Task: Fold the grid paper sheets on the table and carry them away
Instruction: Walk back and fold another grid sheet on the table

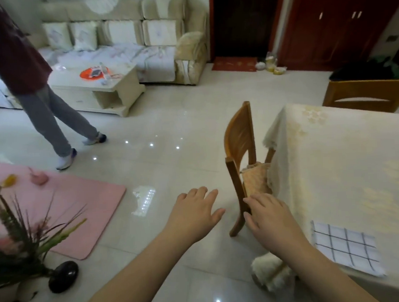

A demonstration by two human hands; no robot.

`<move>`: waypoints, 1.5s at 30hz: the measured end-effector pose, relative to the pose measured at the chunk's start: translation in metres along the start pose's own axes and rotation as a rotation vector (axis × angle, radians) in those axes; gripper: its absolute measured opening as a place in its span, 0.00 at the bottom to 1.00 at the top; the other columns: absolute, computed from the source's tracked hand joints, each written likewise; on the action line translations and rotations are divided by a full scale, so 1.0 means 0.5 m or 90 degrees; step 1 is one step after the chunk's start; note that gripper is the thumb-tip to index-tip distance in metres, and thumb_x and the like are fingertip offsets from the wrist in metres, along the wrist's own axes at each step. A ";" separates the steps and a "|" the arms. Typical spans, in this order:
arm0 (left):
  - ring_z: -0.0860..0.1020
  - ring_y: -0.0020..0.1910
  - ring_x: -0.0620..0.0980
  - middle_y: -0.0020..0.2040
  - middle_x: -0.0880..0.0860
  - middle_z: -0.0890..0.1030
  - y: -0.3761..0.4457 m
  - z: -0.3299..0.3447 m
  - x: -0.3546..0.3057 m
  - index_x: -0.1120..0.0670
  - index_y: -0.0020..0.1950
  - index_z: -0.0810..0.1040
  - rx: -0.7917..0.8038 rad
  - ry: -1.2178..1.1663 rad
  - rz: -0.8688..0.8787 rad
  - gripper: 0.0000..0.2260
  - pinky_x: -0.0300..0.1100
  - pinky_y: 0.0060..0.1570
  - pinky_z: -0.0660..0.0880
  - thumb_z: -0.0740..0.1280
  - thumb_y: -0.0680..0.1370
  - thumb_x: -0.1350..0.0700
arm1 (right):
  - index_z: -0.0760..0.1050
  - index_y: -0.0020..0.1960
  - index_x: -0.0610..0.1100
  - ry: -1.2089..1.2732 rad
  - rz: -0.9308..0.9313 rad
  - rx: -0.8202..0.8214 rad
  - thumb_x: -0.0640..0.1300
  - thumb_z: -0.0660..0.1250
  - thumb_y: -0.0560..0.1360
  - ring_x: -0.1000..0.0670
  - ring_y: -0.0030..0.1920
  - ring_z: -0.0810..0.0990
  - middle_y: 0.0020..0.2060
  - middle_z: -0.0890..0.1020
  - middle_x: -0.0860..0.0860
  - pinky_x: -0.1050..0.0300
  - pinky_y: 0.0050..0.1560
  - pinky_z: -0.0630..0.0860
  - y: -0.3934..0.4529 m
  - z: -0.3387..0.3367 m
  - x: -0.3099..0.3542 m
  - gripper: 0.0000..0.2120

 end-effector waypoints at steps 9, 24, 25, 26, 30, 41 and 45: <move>0.65 0.72 0.54 0.74 0.52 0.66 0.093 -0.116 0.062 0.49 0.76 0.59 -0.014 0.072 -0.014 0.25 0.54 0.70 0.64 0.50 0.82 0.40 | 0.55 0.77 0.53 -0.065 -0.033 0.050 0.54 0.52 0.82 0.49 0.76 0.56 0.76 0.60 0.53 0.49 0.76 0.53 0.147 -0.066 0.056 0.25; 0.67 0.71 0.51 0.74 0.49 0.66 0.413 -0.226 0.114 0.47 0.77 0.60 -0.013 0.044 -0.008 0.24 0.50 0.70 0.65 0.50 0.82 0.40 | 0.58 0.77 0.52 -0.033 0.041 0.032 0.53 0.52 0.82 0.48 0.75 0.61 0.75 0.64 0.52 0.49 0.75 0.55 0.482 -0.169 -0.032 0.23; 0.67 0.72 0.51 0.74 0.49 0.66 0.427 -0.229 0.124 0.47 0.77 0.60 -0.013 0.043 -0.008 0.24 0.50 0.70 0.65 0.50 0.82 0.40 | 0.58 0.77 0.52 -0.032 0.045 0.031 0.53 0.52 0.82 0.48 0.75 0.61 0.75 0.64 0.52 0.48 0.75 0.55 0.496 -0.173 -0.032 0.23; 0.67 0.72 0.51 0.74 0.49 0.66 0.442 -0.232 0.135 0.47 0.77 0.60 -0.015 0.041 -0.006 0.24 0.50 0.70 0.65 0.50 0.82 0.40 | 0.58 0.77 0.52 -0.032 0.049 0.030 0.53 0.52 0.82 0.48 0.75 0.61 0.75 0.64 0.52 0.48 0.75 0.55 0.511 -0.177 -0.031 0.23; 0.67 0.71 0.50 0.74 0.48 0.67 0.506 -0.244 0.183 0.47 0.76 0.61 -0.027 0.025 0.021 0.24 0.49 0.69 0.64 0.48 0.82 0.40 | 0.57 0.77 0.52 -0.024 0.055 0.047 0.53 0.52 0.83 0.48 0.75 0.60 0.76 0.62 0.52 0.48 0.75 0.54 0.579 -0.176 -0.007 0.23; 0.60 0.75 0.51 0.76 0.49 0.63 0.705 -0.262 0.469 0.48 0.75 0.63 -0.102 0.007 0.075 0.22 0.53 0.73 0.56 0.50 0.83 0.43 | 0.53 0.78 0.54 -0.054 0.077 0.004 0.55 0.50 0.82 0.48 0.77 0.54 0.78 0.57 0.51 0.49 0.75 0.52 0.870 -0.140 0.161 0.25; 0.62 0.74 0.50 0.75 0.48 0.65 0.775 -0.290 0.553 0.48 0.75 0.62 -0.104 0.004 0.107 0.22 0.50 0.72 0.56 0.49 0.83 0.43 | 0.54 0.78 0.53 -0.064 0.105 -0.001 0.54 0.50 0.82 0.48 0.77 0.54 0.78 0.56 0.51 0.50 0.75 0.51 0.953 -0.142 0.200 0.25</move>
Point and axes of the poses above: each hand's wrist, its own y-axis towards the middle knuckle, its own z-axis out of the palm, x = y × z, the point moved 5 cm from there along y, towards the middle knuckle
